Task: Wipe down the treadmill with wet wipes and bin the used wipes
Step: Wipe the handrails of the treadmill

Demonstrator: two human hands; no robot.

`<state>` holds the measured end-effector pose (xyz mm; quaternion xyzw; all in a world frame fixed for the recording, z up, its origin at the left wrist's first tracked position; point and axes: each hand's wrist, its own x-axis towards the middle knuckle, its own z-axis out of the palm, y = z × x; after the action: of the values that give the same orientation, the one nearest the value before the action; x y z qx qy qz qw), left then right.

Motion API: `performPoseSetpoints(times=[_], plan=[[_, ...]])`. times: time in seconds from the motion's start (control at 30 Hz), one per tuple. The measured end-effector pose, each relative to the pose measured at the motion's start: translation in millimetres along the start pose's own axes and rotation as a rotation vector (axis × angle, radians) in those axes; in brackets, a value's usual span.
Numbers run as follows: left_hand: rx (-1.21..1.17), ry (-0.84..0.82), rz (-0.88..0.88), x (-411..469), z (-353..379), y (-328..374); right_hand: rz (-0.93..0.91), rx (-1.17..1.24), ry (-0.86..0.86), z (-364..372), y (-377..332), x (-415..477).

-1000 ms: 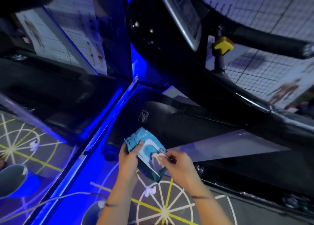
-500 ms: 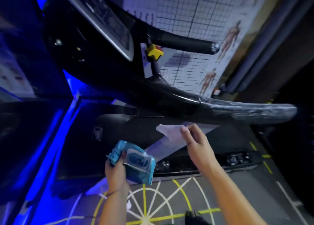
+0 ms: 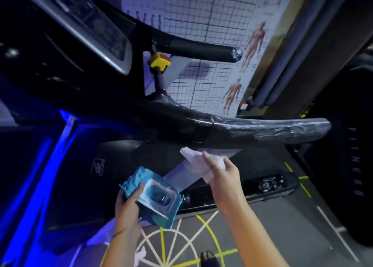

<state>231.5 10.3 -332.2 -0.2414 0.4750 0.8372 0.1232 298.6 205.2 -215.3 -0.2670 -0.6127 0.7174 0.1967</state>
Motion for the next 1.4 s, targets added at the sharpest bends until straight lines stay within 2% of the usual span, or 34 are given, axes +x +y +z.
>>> performPoseSetpoints(times=[0.23,0.3,0.37,0.53,0.7,0.9,1.03,1.17,1.23,1.33,1.4], plan=[[0.12,-0.001,-0.144,-3,35,-35,-0.076,-0.241,0.467,-74,9,28],[0.148,-0.021,-0.141,-7,43,-42,-0.171,-0.325,0.56,-77,-2,33],[0.193,-0.03,-0.139,-8,51,-47,-0.317,-0.338,0.545,-72,-9,40],[0.246,0.008,-0.143,-22,74,-55,-0.574,-0.431,0.359,-36,4,72],[0.224,0.092,-0.086,-25,89,-69,-0.613,-0.404,0.145,-26,4,100],[0.146,0.132,-0.125,-38,117,-77,-0.844,-0.446,-0.048,-56,8,123],[0.115,0.173,-0.136,-39,125,-86,-0.77,-0.394,0.065,-92,9,138],[0.146,0.186,-0.161,-41,128,-93,-0.599,-0.3,0.362,-148,1,161],[0.142,0.186,-0.16,-43,132,-97,-0.503,-0.287,0.457,-165,-4,165],[0.133,0.164,-0.155,-43,135,-100,-0.533,-0.395,0.445,-159,-7,155],[0.157,0.158,-0.162,-46,136,-101,-0.562,-0.331,0.366,-141,-11,140]])
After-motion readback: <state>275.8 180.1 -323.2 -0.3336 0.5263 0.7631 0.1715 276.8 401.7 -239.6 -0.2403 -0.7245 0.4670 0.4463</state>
